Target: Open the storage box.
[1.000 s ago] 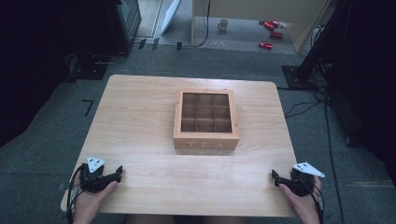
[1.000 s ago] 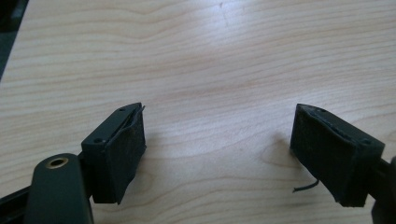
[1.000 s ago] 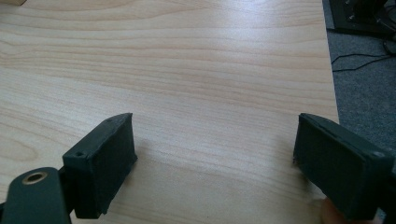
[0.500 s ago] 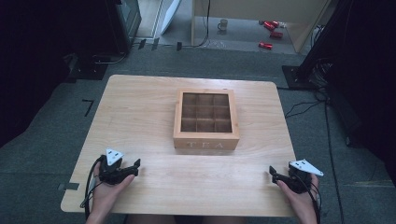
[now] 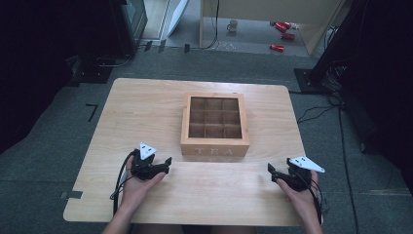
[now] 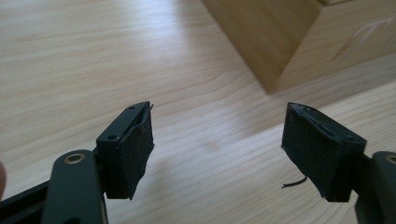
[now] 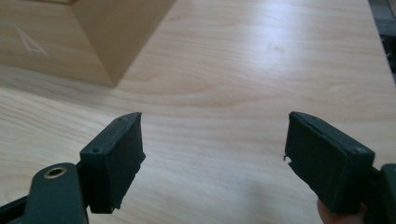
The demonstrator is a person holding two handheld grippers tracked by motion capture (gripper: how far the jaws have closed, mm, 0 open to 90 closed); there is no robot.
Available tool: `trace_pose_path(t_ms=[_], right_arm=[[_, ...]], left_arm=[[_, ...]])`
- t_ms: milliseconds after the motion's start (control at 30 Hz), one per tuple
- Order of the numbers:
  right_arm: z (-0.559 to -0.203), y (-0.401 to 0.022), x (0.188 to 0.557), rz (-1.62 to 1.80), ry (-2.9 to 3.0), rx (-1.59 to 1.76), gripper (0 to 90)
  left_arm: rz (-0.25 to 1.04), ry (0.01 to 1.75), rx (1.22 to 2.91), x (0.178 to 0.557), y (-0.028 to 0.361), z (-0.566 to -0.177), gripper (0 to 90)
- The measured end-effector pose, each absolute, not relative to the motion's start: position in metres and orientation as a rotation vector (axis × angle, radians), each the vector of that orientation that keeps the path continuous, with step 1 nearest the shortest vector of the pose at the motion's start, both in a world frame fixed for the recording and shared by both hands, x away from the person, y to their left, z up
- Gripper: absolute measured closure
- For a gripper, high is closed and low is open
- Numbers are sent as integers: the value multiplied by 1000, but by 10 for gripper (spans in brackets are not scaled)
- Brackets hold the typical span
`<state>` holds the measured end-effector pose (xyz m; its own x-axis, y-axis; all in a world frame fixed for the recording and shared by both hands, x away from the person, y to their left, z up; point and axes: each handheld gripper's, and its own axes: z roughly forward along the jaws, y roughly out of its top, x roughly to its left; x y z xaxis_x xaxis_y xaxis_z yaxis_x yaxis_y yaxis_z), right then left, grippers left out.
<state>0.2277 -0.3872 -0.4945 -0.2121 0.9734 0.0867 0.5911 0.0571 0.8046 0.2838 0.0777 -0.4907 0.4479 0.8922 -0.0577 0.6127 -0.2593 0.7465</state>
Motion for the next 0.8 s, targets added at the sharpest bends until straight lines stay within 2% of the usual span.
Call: trace_pose_path(t_ms=[433, 533, 567, 633, 800], right_arm=[[-481, -351, 255, 1127, 1903, 1482, 198], [-481, -343, 260, 1148, 1912, 1475, 198], [-481, -341, 262, 1153, 1916, 1471, 198], [-481, -336, 265, 1176, 1919, 1453, 198], [-482, -327, 271, 1191, 1932, 1438, 198]], left_arm=[[422, 1168, 1964, 299, 35, -482, 411], [413, 1167, 1957, 302, 30, -480, 489], [406, 1169, 1956, 303, 29, -479, 489], [406, 1173, 1954, 305, 27, -478, 566], [361, 1154, 1962, 307, 25, -477, 619]])
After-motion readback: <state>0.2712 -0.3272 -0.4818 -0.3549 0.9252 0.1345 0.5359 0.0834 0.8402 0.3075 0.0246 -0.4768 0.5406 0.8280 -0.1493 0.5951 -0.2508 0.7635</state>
